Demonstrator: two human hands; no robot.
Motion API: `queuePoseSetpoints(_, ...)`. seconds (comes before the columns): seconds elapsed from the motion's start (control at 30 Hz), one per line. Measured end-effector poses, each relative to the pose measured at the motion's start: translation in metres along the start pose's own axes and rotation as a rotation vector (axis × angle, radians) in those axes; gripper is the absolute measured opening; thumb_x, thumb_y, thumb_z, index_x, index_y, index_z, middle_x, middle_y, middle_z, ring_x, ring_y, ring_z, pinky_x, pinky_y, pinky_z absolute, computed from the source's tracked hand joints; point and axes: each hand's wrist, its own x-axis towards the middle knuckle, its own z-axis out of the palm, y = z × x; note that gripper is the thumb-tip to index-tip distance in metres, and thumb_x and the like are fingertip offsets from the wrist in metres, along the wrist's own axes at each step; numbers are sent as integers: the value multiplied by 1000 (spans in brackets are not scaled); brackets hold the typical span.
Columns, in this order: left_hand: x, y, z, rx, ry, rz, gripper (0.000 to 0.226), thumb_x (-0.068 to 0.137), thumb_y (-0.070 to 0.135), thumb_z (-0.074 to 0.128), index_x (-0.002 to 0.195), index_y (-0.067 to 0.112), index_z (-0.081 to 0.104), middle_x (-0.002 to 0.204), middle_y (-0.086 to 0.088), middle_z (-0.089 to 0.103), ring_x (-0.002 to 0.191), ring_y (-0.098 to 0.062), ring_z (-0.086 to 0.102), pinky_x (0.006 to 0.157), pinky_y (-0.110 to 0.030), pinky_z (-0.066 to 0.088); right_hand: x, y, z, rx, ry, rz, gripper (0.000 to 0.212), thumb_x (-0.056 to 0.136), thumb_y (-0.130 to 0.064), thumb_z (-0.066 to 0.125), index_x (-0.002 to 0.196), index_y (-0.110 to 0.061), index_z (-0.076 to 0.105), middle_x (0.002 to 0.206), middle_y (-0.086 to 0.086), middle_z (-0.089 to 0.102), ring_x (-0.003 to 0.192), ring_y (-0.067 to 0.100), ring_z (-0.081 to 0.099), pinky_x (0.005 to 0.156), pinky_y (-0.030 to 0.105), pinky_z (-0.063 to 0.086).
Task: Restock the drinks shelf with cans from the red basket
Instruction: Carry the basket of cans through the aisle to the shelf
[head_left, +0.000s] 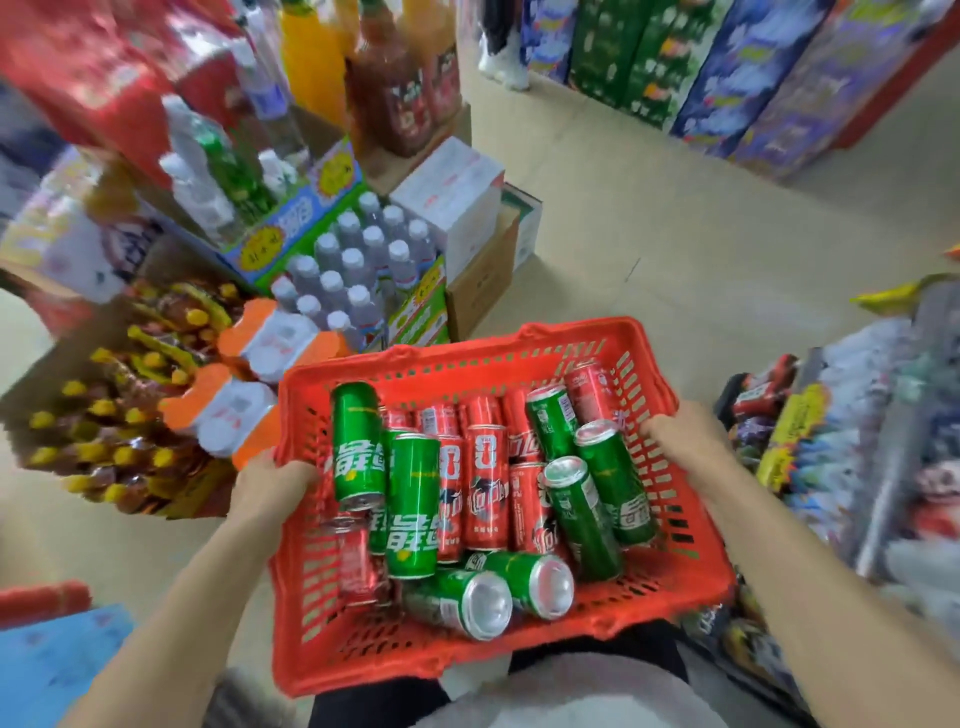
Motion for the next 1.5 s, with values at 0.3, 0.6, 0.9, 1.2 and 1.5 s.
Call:
queuePoseSetpoints(0.3, -37, 91, -29, 216, -179, 186, 37, 69, 10, 74, 105, 5, 69, 92, -24, 72, 80, -39, 71, 75, -54, 63, -121, 43, -57, 102, 212, 197, 41, 83, -27, 66, 117, -4, 67, 116, 21, 69, 104, 38, 66, 88, 40, 55)
queuePoseSetpoints(0.6, -81, 130, 2, 487, -493, 494, 24, 69, 4, 67, 92, 6, 72, 85, -21, 71, 69, -32, 65, 77, -49, 59, -276, 140, -1, 419, 335, 574, 23, 72, -25, 67, 90, -9, 69, 94, 15, 72, 90, 35, 68, 76, 36, 55)
queuePoseSetpoints(0.9, -176, 94, 65, 797, -717, 695, 14, 86, -7, 63, 92, 5, 68, 76, -17, 65, 58, -26, 58, 45, -28, 53, -415, 233, 67, 685, 459, 899, 46, 60, -33, 58, 96, -7, 72, 93, 18, 75, 86, 36, 72, 80, 41, 60)
queuePoseSetpoints(1.2, -333, 28, 133, 1040, -983, 988, 20, 83, -8, 62, 94, 8, 67, 68, -10, 69, 57, -29, 65, 55, -30, 54, -553, 301, 95, 917, 669, 1145, 41, 79, -34, 62, 105, -5, 74, 106, 21, 73, 100, 37, 70, 77, 32, 50)
queuePoseSetpoints(1.5, -469, -74, 165, 1051, -1160, 1126, 14, 79, -1, 69, 88, 9, 69, 68, -8, 66, 63, -25, 62, 66, -34, 53, -649, 414, 109, 994, 814, 1260, 50, 64, -41, 60, 96, -6, 72, 93, 17, 74, 91, 36, 71, 83, 43, 58)
